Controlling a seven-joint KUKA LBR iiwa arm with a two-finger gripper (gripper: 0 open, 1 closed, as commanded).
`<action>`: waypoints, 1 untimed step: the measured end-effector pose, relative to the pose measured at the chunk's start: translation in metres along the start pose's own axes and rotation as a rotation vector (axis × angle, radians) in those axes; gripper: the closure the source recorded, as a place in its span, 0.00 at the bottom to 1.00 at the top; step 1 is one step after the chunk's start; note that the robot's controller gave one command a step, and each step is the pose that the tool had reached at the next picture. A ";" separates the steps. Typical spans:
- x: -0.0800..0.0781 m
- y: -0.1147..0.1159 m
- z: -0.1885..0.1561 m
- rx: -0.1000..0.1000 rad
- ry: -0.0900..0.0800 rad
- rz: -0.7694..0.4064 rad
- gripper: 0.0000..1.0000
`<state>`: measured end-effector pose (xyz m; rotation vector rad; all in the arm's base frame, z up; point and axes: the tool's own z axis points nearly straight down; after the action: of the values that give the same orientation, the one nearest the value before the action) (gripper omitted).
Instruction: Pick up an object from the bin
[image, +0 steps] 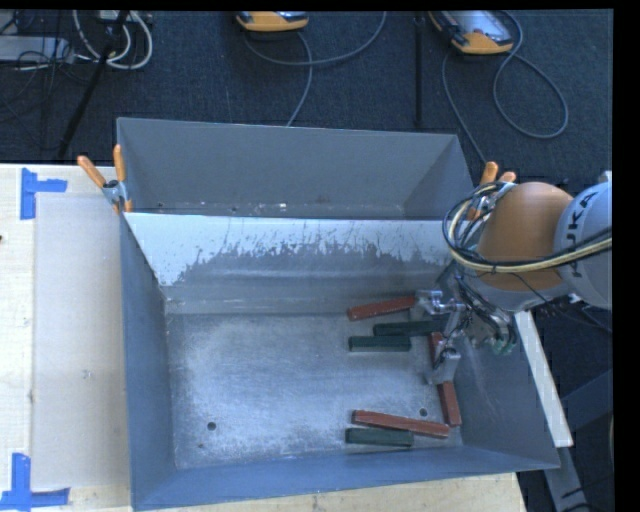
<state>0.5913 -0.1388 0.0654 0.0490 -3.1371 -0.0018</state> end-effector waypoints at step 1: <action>0.006 -0.011 -0.099 0.005 -0.009 -0.580 0.00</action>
Offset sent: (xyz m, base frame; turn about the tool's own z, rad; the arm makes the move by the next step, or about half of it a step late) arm -0.0071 -0.0118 0.0971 -0.5801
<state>0.5856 -0.1506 0.1642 0.9462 -3.0010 0.0035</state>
